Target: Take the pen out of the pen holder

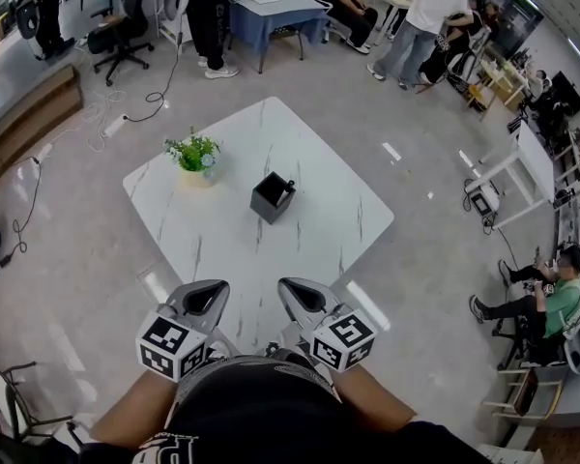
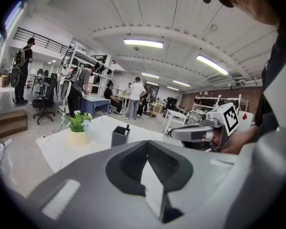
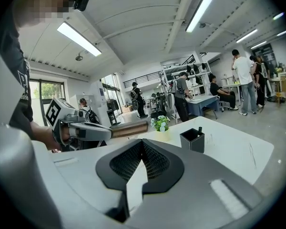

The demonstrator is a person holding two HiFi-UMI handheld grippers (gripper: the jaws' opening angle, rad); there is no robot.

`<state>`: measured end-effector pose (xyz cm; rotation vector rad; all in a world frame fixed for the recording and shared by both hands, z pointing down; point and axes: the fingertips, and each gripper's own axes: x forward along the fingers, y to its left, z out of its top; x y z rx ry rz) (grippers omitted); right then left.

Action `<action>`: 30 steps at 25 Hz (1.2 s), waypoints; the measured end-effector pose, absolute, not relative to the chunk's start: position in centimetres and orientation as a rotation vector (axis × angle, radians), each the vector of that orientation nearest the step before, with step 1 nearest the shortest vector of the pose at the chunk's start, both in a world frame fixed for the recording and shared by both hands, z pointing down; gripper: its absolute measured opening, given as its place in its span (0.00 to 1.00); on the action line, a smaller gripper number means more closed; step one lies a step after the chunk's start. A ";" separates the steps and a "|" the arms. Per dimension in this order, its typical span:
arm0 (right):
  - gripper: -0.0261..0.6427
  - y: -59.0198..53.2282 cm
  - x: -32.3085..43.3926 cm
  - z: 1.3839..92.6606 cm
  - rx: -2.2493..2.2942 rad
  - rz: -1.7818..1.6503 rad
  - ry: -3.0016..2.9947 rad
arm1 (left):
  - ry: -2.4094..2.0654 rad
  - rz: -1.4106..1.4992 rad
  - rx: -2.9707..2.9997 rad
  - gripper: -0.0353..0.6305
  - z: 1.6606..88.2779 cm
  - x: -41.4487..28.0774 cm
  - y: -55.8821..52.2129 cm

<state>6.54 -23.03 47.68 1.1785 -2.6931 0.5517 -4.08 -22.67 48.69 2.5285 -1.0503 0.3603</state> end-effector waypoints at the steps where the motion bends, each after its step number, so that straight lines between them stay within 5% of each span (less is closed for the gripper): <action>1: 0.04 -23.1 6.6 47.7 1.182 0.552 -2.695 | -1.054 0.361 2.530 0.14 48.6 -4.1 -22.7; 30: 0.12 -22.3 6.6 46.9 1.159 0.430 -2.690 | -1.025 0.367 2.550 0.14 48.1 -3.0 -22.0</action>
